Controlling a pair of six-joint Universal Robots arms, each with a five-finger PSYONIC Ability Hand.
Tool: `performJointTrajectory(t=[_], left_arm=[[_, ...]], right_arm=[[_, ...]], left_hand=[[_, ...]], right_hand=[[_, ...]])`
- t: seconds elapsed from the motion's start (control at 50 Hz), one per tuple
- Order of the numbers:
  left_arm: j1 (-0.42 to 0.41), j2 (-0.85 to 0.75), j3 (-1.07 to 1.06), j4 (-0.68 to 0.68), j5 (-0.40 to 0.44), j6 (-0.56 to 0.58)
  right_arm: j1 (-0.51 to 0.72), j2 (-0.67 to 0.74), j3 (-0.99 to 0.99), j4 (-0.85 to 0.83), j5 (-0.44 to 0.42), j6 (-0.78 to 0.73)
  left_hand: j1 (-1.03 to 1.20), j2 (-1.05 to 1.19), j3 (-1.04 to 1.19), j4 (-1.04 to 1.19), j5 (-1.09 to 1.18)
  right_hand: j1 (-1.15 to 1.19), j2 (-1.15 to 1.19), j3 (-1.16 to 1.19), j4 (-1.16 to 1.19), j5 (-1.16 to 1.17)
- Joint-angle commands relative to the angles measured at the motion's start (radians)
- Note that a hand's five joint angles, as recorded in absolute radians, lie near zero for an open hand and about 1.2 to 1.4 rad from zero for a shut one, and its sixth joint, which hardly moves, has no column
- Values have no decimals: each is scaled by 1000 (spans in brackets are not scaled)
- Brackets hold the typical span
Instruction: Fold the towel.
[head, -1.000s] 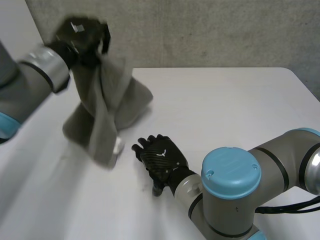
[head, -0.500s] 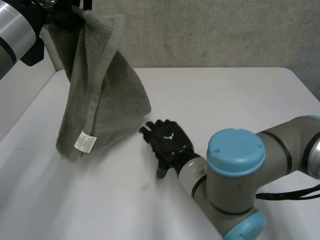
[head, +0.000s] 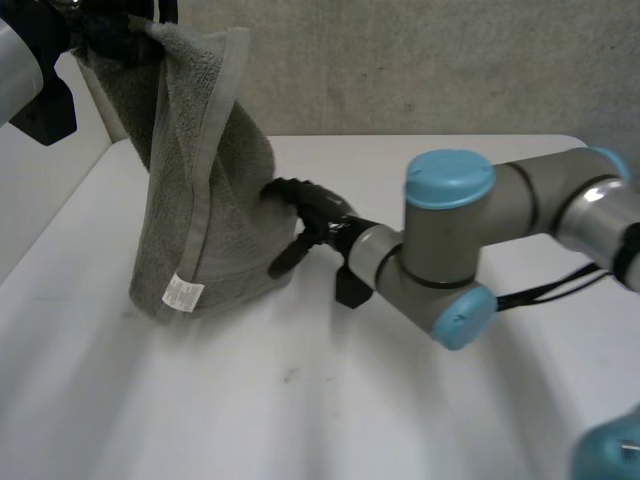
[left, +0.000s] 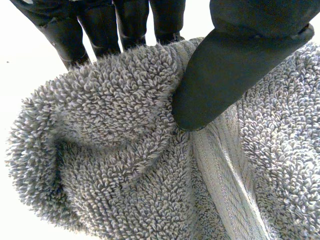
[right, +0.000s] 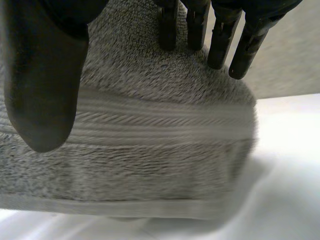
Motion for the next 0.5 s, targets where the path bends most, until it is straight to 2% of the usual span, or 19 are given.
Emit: performJointTrajectory(t=[0.02,0.14,0.18,0.2,0.22,0.24,0.3,0.36,0.4,0.46,0.5], left_arm=[[-1,32,-32,2,2,-28],[1,33,-37,2,1,-48],[2,32,-43,3,1,-59],[2,32,-43,3,1,-59],[4,32,-43,3,2,-60],[4,30,-45,5,2,-60],[7,27,-45,5,2,-60],[17,20,-52,8,4,-60],[43,17,-71,17,4,-59],[73,9,-101,37,7,-59],[79,4,-123,49,18,-59]], right_arm=[[105,249,-339,143,-45,43],[156,319,-404,167,-88,77],[165,325,-405,165,-91,96],[165,325,-405,165,-91,97],[165,322,-410,165,-87,101],[163,316,-417,165,-81,101],[154,306,-421,167,-70,93],[100,251,-414,179,-22,60],[32,184,-381,205,48,-32],[4,151,-359,226,77,-103],[-33,90,-318,268,123,-263]], left_hand=[[207,178,181,179,208],[207,178,181,179,208],[207,178,181,179,208],[207,178,181,179,208],[207,178,181,179,208],[207,178,181,179,208],[207,178,181,179,208],[207,178,181,179,208],[207,178,181,179,208],[207,178,181,179,208],[207,178,181,179,208]], right_hand=[[5,-13,-3,-21,-2],[285,267,277,259,278],[674,656,665,647,666],[676,658,667,649,668],[987,969,978,960,979],[1166,1148,1157,1139,1158],[1168,1150,1159,1141,1160],[1168,1150,1159,1141,1160],[1168,1150,1159,1141,1160],[1168,1150,1159,1141,1160],[1168,1150,1159,1141,1160]])
